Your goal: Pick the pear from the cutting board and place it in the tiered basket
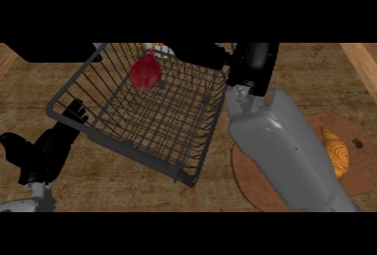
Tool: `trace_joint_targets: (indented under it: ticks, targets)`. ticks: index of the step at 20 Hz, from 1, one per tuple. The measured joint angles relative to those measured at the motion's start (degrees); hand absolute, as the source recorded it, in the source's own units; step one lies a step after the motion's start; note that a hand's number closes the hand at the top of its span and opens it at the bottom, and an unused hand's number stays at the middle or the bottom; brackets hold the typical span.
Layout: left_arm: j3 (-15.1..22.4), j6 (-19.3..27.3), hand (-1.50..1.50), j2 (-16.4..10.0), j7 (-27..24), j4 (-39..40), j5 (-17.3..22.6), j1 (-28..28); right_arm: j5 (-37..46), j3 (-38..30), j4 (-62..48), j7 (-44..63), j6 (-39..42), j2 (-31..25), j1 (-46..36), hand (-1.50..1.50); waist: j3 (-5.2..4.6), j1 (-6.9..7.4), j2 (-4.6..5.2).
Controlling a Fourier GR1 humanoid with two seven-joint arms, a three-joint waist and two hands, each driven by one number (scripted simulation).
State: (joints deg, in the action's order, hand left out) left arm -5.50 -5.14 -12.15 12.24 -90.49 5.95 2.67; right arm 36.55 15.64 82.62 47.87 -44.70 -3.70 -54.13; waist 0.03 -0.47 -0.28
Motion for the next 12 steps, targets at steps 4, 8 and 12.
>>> trace_joint_targets:
  ticks: [4, 8, 12]
  targets:
    - [-0.81, -0.34, 0.0, -0.47, 0.22, -0.04, 0.43, -0.09, 0.75, -4.23, 8.7, 1.66, 0.99, -4.22, 5.49, -1.5, -0.01, -0.46, -0.08]
    - [-0.91, -0.43, 0.0, -0.35, 0.46, -0.45, 0.43, -0.67, -2.09, -8.92, 19.55, 3.34, 3.78, -10.06, 12.86, -1.5, 0.01, -0.7, -0.11]
    - [-1.14, -0.65, 0.0, -0.34, -0.04, -0.36, 0.24, -0.82, -7.6, -14.78, 29.3, 3.68, 7.75, -16.24, 19.92, -1.5, 0.01, -0.66, -0.03]
